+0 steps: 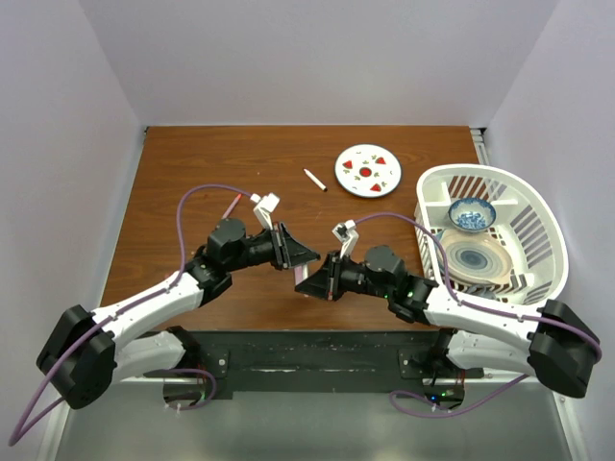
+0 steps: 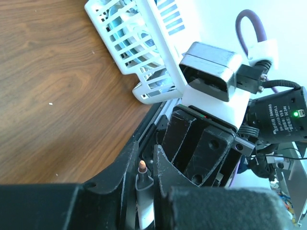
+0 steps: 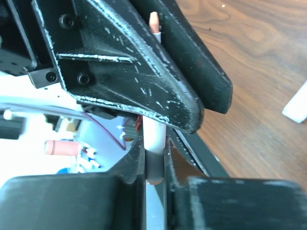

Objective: Insert the pens into the pen caps

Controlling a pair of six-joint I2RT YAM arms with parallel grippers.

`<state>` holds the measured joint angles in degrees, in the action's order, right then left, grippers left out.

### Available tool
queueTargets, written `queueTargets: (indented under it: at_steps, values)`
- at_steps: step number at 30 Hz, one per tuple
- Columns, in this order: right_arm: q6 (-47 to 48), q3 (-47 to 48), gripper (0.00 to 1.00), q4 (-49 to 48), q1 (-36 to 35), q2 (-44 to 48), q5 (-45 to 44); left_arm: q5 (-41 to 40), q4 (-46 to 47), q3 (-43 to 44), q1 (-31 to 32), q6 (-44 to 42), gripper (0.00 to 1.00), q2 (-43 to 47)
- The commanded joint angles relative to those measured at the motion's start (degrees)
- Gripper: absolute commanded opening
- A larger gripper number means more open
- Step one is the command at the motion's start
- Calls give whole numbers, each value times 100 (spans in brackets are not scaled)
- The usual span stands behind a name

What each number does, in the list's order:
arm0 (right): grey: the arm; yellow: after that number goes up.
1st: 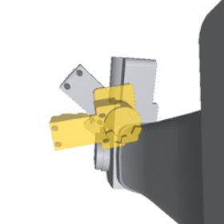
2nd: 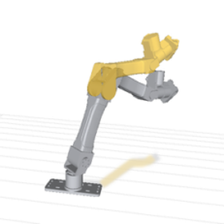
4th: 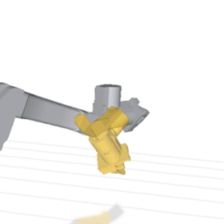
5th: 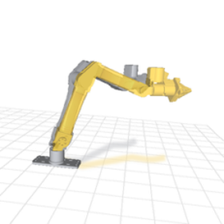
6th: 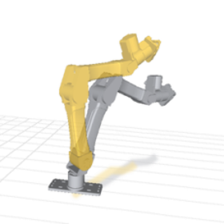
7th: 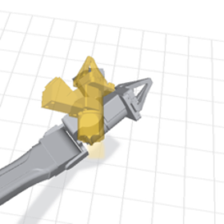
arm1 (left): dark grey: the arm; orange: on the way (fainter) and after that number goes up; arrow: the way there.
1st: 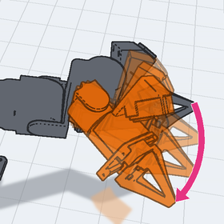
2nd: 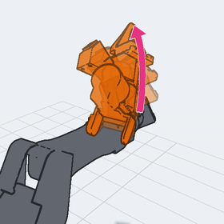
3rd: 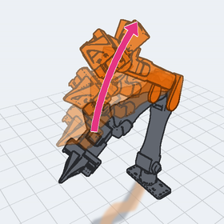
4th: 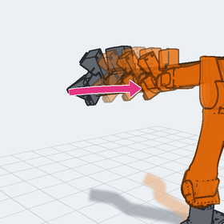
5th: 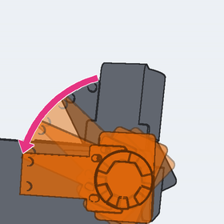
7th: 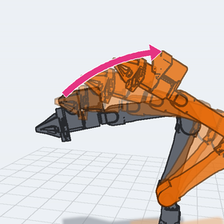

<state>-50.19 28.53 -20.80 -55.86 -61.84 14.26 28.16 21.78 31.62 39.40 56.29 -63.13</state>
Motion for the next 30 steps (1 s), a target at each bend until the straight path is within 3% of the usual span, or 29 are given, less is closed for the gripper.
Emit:
queueTargets:
  at_steps: [1,2,4,7,11,16,23,30]
  values:
    - [-263,-269,0,-557,4,216,-134,-73,-14,55,-2,5,16,240]
    - [-271,-287,0,-383,4,365,-212,-205,-277,238,-2,-178,50,292]
    - [-228,-278,0,160,4,559,-546,-732,-1191,485,-11,-355,75,363]
    - [-140,-234,0,1091,4,998,-1142,-1435,-2176,1021,-11,-698,84,433]
    - [-96,-322,0,2052,4,1727,-1759,-2060,-3459,1898,-2,-1058,79,14]
    - [-175,-463,0,2939,4,2912,-2357,-2551,-3952,2357,479,-1112,58,-690]
    - [80,-50,0,3846,4,3626,-2797,-3703,-5095,3543,1096,-1191,41,-2455]
    - [229,152,0,4162,4,3960,-2788,-4204,-5482,3975,1193,-1138,36,-3450]
